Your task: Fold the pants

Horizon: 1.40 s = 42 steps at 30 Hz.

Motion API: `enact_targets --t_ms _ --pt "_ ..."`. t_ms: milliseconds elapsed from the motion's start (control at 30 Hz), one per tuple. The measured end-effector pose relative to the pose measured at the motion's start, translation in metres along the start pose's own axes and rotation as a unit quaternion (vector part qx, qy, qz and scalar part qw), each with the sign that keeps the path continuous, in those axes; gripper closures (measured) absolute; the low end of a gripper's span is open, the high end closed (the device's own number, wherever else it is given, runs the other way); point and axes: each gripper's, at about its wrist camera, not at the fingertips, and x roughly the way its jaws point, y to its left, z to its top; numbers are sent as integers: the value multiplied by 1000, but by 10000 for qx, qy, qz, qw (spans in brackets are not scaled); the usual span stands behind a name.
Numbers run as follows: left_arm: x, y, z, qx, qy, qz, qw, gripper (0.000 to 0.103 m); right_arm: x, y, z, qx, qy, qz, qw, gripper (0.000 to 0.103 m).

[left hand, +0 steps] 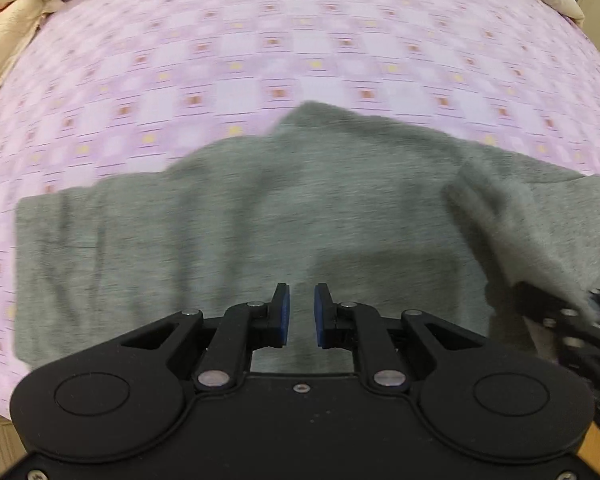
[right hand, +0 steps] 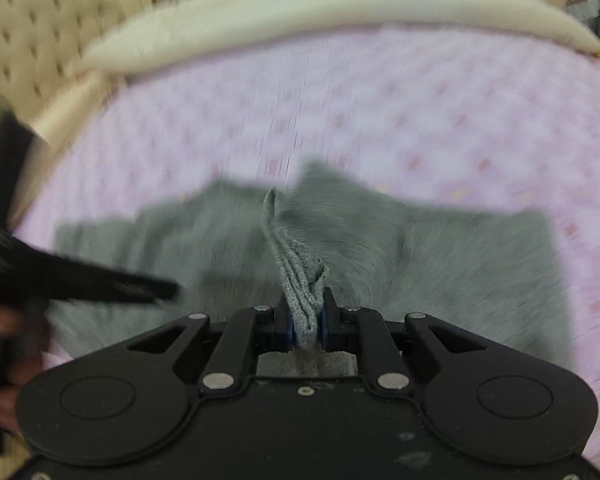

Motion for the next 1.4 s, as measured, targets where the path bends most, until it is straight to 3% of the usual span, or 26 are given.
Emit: enact_targets --t_ms 100,167,233,367,533,667,900,1167,1400 --pt "-7 8 -2 75 -101 11 9999 84 0 12 -3 -141 -14 203 9997 68" --pt "-10 8 1 58 -134 -98 9998 84 -14 12 -3 -211 -144 575 9980 70" --pt "-14 8 3 51 -175 -277 9995 84 -29 5 -3 -220 -237 671 9972 69" --pt "-14 -27 17 247 -239 -697 9970 83 -50 -33 -1 271 -366 116 9989 68" --pt "-7 -78 37 518 -173 -1027 9932 83 -46 -107 12 1027 -282 -769 9913 69" --pt "5 -112 43 734 -25 -898 9933 83 -35 -140 22 1348 -216 -1136 9841 69" --pt "40 -148 38 871 475 -558 9935 83 1 -166 36 1406 89 -1250 9821 71" --pt "64 -164 33 886 622 -285 9937 84 39 -169 37 778 806 -1279 9854 80" --pt "63 -168 36 900 593 -255 9938 83 49 -164 38 223 806 -1269 9884 81"
